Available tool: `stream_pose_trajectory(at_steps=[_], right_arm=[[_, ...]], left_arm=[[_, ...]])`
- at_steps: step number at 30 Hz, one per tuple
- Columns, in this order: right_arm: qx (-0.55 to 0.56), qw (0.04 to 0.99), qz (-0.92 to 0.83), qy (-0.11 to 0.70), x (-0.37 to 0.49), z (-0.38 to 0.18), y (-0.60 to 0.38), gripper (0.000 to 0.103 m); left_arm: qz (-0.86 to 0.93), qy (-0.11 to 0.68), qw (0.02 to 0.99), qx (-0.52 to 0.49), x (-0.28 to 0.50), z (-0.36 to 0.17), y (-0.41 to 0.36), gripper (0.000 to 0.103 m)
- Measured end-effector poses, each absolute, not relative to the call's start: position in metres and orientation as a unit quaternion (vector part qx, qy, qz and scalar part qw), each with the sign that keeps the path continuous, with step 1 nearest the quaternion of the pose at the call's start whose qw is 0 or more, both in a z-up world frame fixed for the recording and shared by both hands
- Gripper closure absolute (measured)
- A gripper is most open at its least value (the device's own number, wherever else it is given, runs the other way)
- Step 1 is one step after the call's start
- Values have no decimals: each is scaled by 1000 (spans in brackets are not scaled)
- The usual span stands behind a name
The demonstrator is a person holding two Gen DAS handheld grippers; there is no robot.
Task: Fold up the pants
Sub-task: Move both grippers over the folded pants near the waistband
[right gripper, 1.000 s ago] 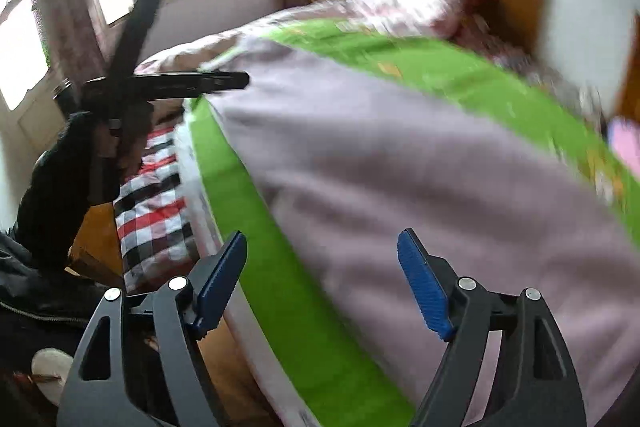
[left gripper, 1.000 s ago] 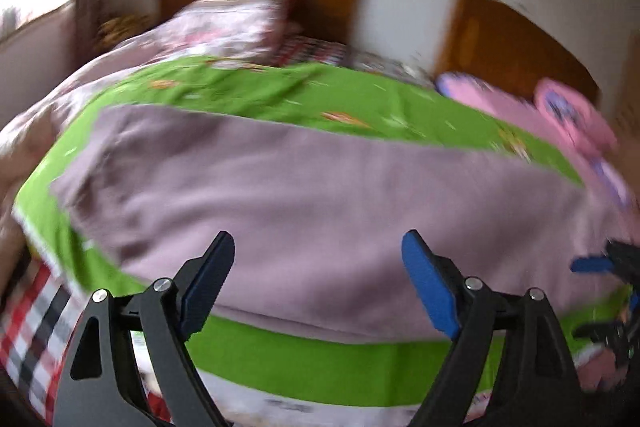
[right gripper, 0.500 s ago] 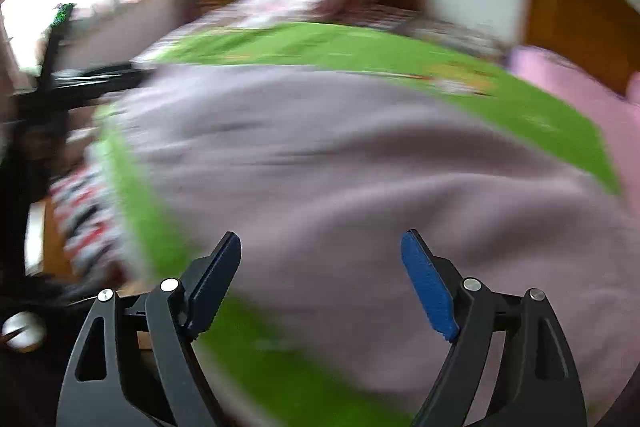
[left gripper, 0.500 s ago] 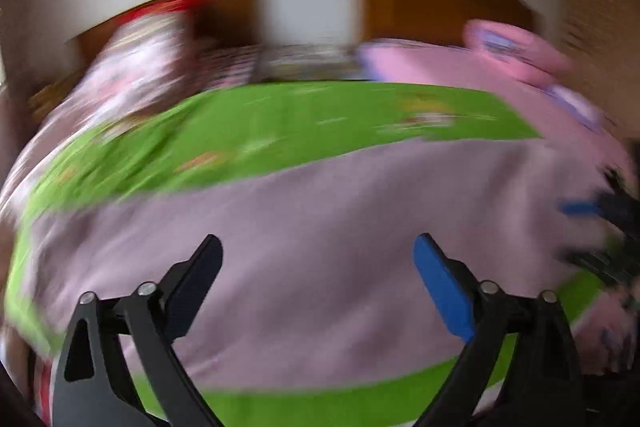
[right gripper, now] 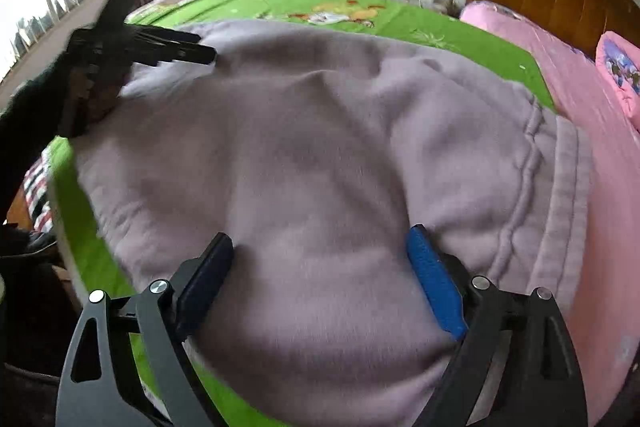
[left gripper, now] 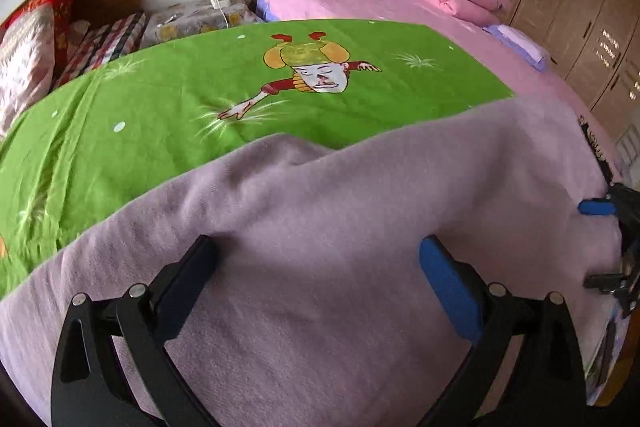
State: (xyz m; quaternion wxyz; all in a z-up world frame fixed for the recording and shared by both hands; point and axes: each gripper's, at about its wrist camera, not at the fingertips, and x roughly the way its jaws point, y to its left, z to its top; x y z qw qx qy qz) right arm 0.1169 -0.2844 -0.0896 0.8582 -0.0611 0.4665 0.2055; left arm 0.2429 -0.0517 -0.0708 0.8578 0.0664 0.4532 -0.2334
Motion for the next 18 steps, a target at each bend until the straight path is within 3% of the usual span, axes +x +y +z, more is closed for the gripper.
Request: stream_pose_trajectory(at_steps=[7,13,18], right_arm=[[-61,885,173,428,97,-67,-292,19],[8,914,139,382,60,-44,-329,16],[9,895,137,424,66,-74,-329,15]], left_arm=[[-180,431,876,122,229,-59,-63,2],[-249,380,884,114,165,-20,-93,2],[-275,411,854,163,141,-55,-140,2]])
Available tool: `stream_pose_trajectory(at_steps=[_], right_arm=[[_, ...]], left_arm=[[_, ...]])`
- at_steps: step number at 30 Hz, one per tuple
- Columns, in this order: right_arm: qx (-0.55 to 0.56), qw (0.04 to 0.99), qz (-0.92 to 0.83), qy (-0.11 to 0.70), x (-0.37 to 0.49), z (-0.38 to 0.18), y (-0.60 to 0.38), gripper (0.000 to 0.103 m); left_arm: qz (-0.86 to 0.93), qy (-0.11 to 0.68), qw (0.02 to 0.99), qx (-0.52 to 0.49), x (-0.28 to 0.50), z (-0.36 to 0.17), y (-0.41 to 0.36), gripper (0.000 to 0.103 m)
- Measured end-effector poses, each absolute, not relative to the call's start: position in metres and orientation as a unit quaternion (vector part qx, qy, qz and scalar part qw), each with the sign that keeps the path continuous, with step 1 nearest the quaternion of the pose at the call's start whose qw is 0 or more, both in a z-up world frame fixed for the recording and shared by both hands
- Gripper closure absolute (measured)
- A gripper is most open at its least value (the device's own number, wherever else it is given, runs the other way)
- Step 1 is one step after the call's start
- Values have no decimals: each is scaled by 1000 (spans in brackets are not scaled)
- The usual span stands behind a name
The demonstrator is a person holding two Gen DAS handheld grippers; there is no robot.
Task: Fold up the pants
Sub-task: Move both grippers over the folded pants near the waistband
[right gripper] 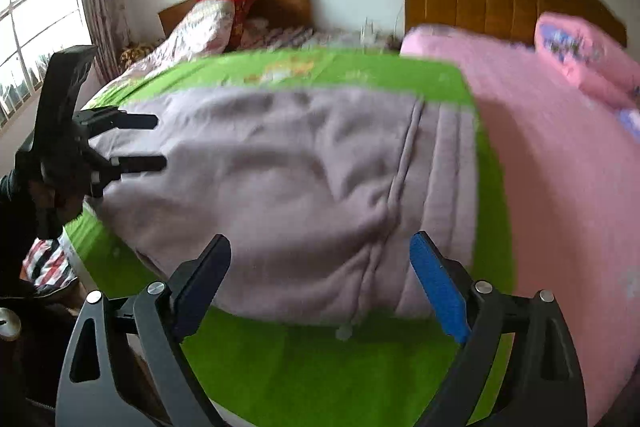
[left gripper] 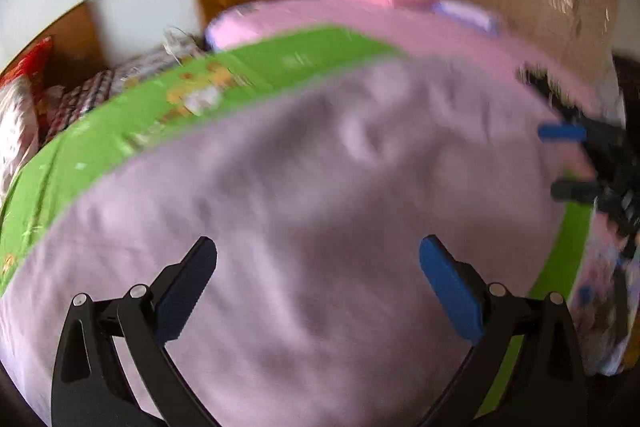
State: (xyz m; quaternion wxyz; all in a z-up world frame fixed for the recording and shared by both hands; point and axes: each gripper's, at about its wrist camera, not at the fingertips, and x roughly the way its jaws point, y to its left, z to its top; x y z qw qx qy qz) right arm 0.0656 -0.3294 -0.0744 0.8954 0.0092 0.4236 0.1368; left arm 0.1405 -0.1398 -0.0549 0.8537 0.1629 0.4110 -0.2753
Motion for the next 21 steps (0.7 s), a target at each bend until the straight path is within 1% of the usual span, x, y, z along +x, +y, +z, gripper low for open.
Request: stream_pose_trajectory(at_steps=[1,3,6,8,9,11,14,18,21], right_arm=[[-2,898,141,417,62,-79,-330,14],[24,900,148,410,56,-78,-339,14],[48,903,117,412,50,-69,-353,15],[83,912,113,386,39,-59,-365,15],[111,917,129,361,33,-53,-372,15],[127,920,140,342,30,-48,-372,15],[110,919,151,347,38,-50,-359,14],[88,903,136,399,57,-75,-345,14],[88,909,132,385,49,-75,-343,12]], left_arm=[[-265,418,851,178,142,-66,-145,1],[-276,422,851,145,146,-67,-138,1],[-275,433,849,124,156,-66,-131,1],[-271,428,852,131,155,-67,-131,1],[-271,428,852,132,155,-68,-131,1],[-271,429,852,127,156,-69,-131,1],[-272,430,852,125,152,-69,-131,1],[-274,430,852,117,154,-70,-129,1],[-274,430,853,113,152,-70,-127,1]])
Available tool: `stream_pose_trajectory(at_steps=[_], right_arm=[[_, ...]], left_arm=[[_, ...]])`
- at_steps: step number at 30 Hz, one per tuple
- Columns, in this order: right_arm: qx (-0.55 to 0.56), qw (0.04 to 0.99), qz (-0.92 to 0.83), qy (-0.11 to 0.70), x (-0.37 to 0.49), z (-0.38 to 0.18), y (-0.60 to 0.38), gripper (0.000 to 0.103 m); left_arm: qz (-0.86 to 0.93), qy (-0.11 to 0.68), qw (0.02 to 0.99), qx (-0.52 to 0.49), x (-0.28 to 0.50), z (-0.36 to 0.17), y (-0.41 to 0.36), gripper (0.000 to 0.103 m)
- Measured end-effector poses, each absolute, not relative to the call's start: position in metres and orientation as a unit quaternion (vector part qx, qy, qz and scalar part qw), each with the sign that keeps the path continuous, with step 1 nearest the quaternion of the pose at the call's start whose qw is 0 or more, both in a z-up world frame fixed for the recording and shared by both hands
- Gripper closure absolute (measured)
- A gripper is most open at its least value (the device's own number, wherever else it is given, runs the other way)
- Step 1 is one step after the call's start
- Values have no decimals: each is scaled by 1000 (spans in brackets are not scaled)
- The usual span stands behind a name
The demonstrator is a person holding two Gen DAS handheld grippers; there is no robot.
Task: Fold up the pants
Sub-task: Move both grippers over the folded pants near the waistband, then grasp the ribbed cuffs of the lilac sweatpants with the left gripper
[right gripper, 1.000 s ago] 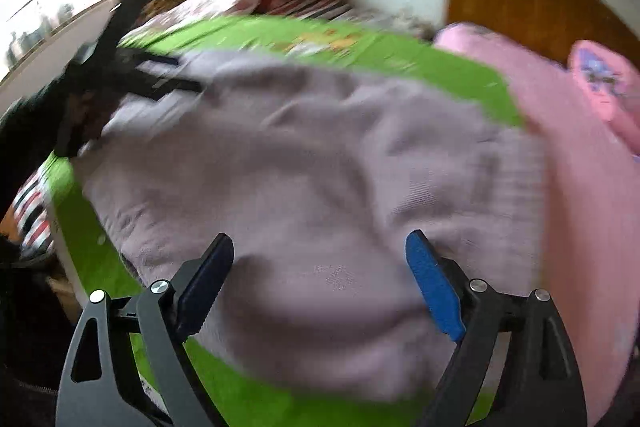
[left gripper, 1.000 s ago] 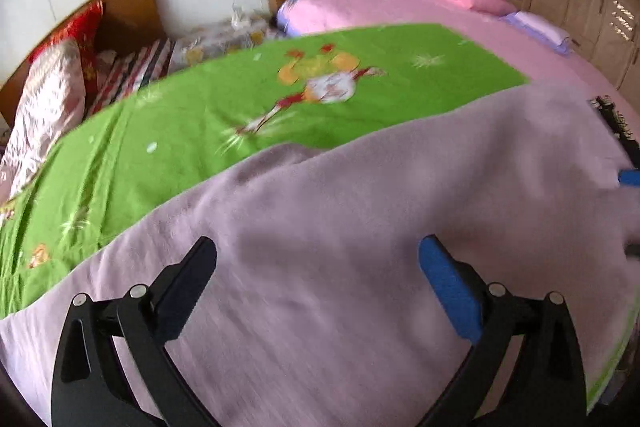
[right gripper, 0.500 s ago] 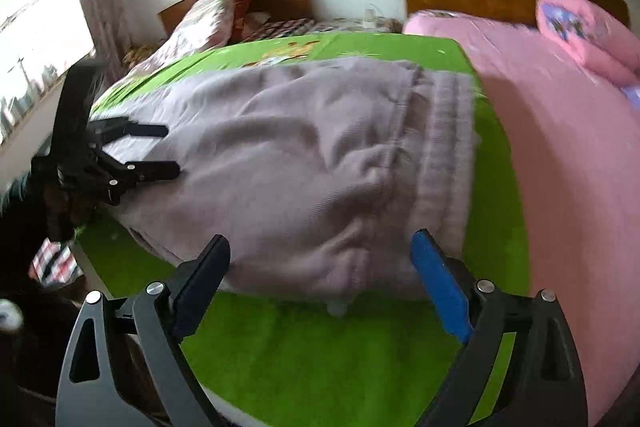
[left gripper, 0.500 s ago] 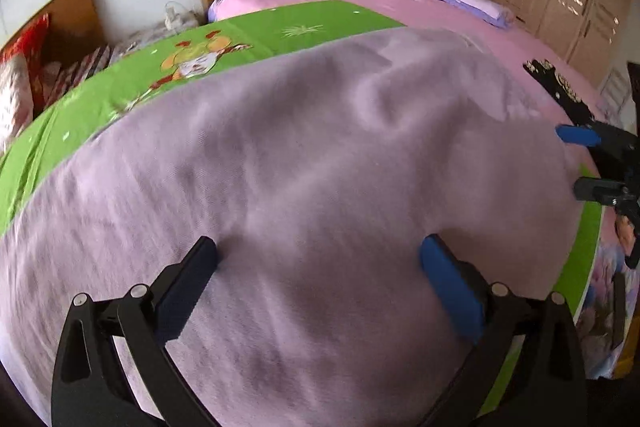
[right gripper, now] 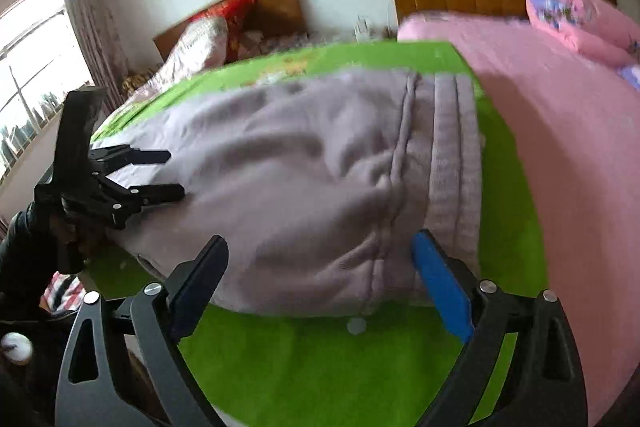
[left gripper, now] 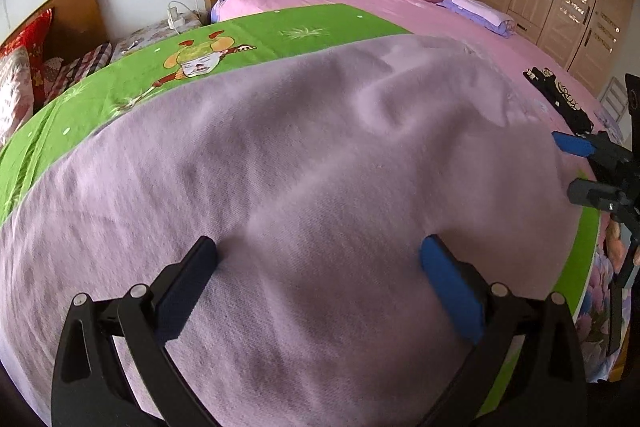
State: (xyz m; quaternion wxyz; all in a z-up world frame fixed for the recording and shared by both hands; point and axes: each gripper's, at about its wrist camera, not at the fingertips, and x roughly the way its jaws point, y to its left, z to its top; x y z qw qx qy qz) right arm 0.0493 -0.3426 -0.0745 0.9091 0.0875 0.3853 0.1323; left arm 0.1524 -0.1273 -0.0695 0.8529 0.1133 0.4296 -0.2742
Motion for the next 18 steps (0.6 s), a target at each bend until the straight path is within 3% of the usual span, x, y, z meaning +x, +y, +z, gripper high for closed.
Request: stream_pose_trajectory(at_steps=[8,14,18], right_arm=[[55,921,97,374,62,-36,-306,11],[-15,890,87,447,92,-71,-270,11],[-29,889,70,452,89,-74,-264,11]], left_arm=[[-273,399,875,18,119,-38,-80,2],[-243,419,875,-6,97,-54,-31,2],[-241,406,881,-31,82,-52,8,2]])
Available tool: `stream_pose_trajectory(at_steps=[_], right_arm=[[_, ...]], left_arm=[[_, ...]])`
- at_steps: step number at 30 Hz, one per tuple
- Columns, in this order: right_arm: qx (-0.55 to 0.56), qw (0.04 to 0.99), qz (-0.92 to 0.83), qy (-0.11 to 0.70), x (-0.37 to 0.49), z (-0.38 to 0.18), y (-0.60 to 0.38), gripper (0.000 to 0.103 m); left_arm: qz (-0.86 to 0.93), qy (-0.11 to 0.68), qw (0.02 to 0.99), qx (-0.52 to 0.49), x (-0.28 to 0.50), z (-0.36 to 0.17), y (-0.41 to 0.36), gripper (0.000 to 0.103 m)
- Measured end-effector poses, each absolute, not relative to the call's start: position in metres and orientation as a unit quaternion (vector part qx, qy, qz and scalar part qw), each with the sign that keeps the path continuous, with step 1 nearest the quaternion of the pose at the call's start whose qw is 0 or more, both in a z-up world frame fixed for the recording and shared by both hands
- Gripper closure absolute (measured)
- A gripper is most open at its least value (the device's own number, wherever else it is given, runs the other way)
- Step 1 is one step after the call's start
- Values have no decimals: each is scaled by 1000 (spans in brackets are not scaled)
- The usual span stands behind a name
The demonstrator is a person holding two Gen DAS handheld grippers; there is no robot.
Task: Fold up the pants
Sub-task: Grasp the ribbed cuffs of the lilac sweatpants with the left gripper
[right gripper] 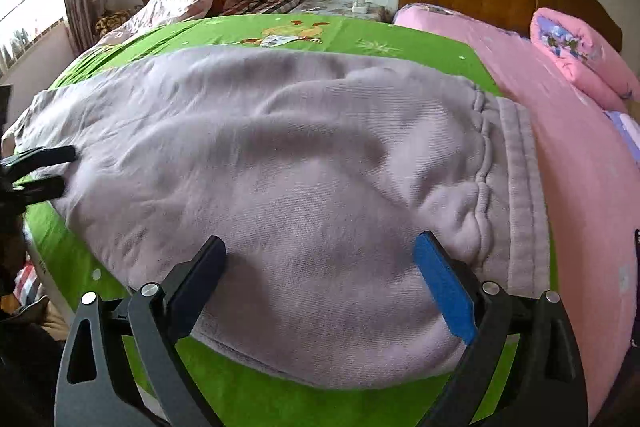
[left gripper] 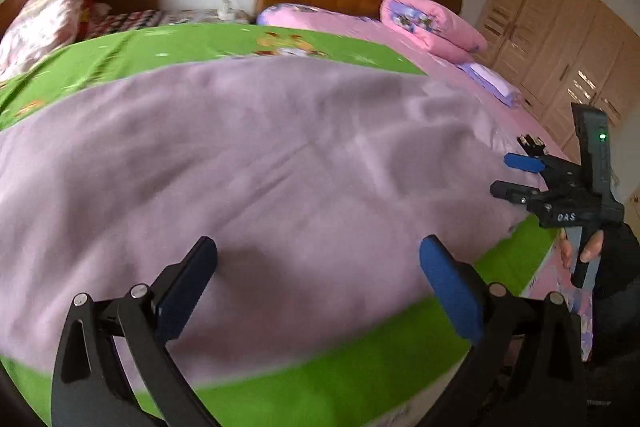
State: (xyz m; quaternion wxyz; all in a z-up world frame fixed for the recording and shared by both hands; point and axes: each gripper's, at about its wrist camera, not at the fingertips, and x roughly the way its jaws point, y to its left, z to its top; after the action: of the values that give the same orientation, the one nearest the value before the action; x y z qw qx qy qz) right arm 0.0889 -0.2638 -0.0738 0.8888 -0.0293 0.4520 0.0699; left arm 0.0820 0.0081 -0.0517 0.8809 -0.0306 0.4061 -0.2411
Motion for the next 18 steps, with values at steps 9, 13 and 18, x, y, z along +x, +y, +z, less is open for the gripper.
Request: stream_pose_trajectory(at_steps=[9,13,18], right_arm=[[-66,906,195,369,105,-13,-132,11],[-150,874,301,350,113,-12,-14,11],[-171,833,413,327,117,-14,99,11]], left_arm=[[-94,332,919,-190,47,-27,198,2],[11,310,903,-297,19,-37,305,2],[46,259,845,-466,-15,-67,423,3]])
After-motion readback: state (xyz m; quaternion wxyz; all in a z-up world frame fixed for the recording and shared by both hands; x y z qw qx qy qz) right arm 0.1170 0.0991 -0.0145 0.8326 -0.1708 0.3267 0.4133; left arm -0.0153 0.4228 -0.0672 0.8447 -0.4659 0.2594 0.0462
